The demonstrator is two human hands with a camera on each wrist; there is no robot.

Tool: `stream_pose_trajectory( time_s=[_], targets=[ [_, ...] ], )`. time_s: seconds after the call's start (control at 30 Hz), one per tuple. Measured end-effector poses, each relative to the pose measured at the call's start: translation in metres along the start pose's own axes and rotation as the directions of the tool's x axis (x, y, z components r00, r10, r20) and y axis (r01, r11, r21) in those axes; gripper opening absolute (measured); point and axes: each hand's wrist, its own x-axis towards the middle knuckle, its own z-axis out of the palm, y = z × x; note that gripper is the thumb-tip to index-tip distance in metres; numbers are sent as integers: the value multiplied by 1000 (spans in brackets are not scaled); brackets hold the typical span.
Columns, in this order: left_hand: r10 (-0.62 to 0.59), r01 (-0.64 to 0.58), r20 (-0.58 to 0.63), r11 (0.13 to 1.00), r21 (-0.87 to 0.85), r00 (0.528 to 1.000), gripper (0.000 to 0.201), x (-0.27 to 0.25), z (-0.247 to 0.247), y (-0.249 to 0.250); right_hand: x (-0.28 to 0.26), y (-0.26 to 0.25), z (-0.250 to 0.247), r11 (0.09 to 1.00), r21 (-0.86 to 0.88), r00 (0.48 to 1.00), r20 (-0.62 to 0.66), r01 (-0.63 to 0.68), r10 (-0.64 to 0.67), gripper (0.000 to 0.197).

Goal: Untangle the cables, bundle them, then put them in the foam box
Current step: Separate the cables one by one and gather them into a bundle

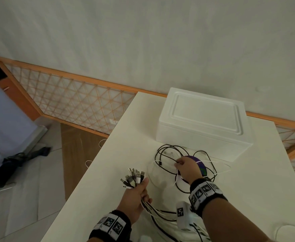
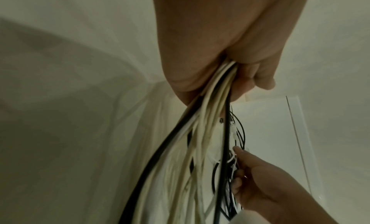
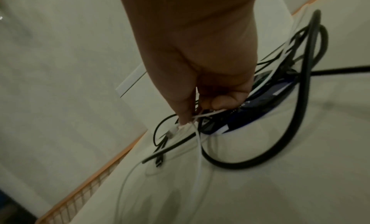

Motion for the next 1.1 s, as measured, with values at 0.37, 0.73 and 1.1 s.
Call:
stream_pose_trajectory(
  time_s=[0.37, 0.73, 1.1],
  targets=[
    [78, -89, 101, 991, 100, 992, 18, 2, 27, 7, -34, -11, -27, 738, 674, 996, 34, 40, -85, 18],
    [68, -87, 141, 987, 137, 988, 22, 0, 49, 6, -72, -13, -14, 833, 528, 944, 159, 167, -290, 8],
    [104, -105, 114, 995, 0, 988, 10, -4, 37, 0, -63, -13, -38, 894, 447, 997, -71, 25, 8, 43]
  ],
)
